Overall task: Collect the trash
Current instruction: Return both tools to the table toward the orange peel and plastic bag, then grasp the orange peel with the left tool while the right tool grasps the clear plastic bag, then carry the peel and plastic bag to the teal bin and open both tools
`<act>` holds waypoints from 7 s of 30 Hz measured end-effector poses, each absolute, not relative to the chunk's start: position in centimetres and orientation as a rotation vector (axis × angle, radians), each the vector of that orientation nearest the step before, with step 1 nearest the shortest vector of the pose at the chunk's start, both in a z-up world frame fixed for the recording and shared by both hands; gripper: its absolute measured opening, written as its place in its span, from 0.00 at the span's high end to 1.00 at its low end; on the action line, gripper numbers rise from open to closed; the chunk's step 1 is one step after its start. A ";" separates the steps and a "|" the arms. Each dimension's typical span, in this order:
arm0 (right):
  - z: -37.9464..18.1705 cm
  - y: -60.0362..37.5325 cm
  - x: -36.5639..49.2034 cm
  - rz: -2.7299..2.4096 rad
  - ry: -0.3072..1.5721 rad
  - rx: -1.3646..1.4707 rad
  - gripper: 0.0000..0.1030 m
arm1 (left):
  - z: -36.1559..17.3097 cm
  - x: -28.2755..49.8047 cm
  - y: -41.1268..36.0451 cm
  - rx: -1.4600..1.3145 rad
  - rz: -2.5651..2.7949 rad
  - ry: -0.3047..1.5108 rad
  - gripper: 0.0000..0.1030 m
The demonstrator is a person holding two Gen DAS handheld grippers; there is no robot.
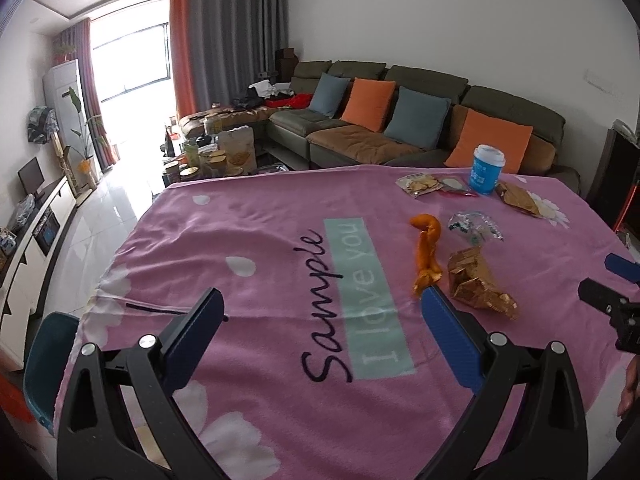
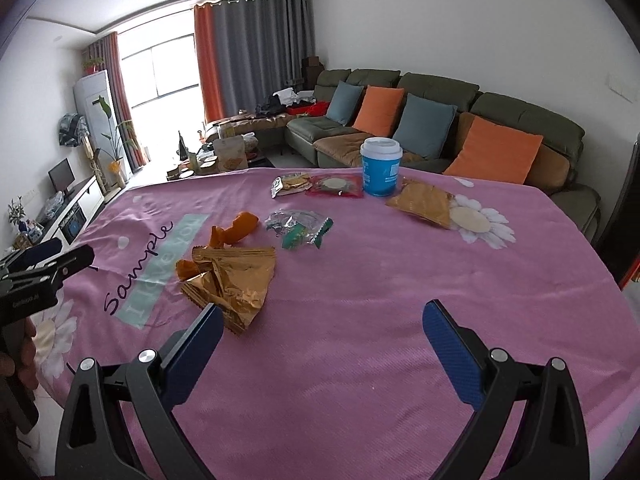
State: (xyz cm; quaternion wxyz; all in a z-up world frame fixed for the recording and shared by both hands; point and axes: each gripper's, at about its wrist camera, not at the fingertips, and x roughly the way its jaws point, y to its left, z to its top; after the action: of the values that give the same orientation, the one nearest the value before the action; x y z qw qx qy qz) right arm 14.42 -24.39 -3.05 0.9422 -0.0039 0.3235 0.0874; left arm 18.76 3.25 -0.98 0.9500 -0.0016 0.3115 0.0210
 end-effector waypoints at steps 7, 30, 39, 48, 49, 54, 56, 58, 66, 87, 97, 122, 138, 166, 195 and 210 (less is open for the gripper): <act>-3.1 -23.8 14.1 0.219 0.649 -0.018 0.07 | -0.8 19.5 2.2 -0.016 -0.035 0.647 0.06; -3.6 -22.0 23.2 0.284 0.719 -0.017 0.07 | -5.5 25.6 -0.4 0.064 -0.177 0.773 0.16; -4.7 -21.3 27.2 0.289 0.764 -0.012 0.07 | -6.9 27.2 -1.9 0.109 -0.274 0.830 0.44; -6.1 -20.3 30.3 0.312 0.823 -0.002 0.12 | -7.9 28.3 -3.0 0.112 -0.363 0.876 0.77; -6.2 -20.2 30.6 0.310 0.830 -0.002 0.12 | -8.1 28.5 -3.1 0.109 -0.364 0.884 0.78; -7.1 -20.0 31.4 0.325 0.865 0.010 0.21 | -8.2 29.0 -3.2 0.088 -0.394 0.893 0.85; -7.5 -19.9 31.6 0.327 0.883 0.007 0.25 | -8.3 29.2 -3.2 0.077 -0.403 0.894 0.85; -7.9 -19.9 31.8 0.334 0.894 0.010 0.32 | -8.4 29.4 -3.2 0.070 -0.417 0.895 0.86; -8.0 -20.1 31.6 0.335 0.894 0.019 0.65 | -8.1 29.4 -3.0 0.039 -0.431 0.878 0.88; -2.3 -20.8 24.4 0.336 0.746 0.007 0.91 | -2.8 21.3 0.5 0.000 -0.329 0.718 0.89; 1.0 -18.4 17.9 0.427 0.649 -0.030 0.91 | 0.6 13.9 3.8 -0.027 -0.210 0.623 0.89; 2.4 -6.2 7.7 0.734 0.587 -0.193 0.91 | 1.7 0.4 13.6 -0.137 0.137 0.531 0.89; 3.4 5.0 8.1 0.931 0.588 -0.292 0.91 | 1.5 -3.1 25.2 -0.205 0.415 0.528 0.89; -2.5 24.4 13.8 1.176 0.790 -0.485 0.89 | -6.5 2.0 35.2 -0.324 0.531 0.720 0.89; -10.5 35.0 16.5 1.236 1.069 -0.765 0.80 | -14.5 10.3 39.7 -0.396 0.549 0.927 0.89; -9.4 34.4 15.7 1.244 1.062 -0.757 0.63 | -14.4 9.7 39.1 -0.389 0.585 0.912 0.86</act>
State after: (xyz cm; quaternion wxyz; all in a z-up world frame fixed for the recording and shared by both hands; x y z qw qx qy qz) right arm 15.73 34.39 -9.36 0.6209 -0.3291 0.4620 0.5411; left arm 9.73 39.08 -14.40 0.8390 -0.1839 0.4311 0.2765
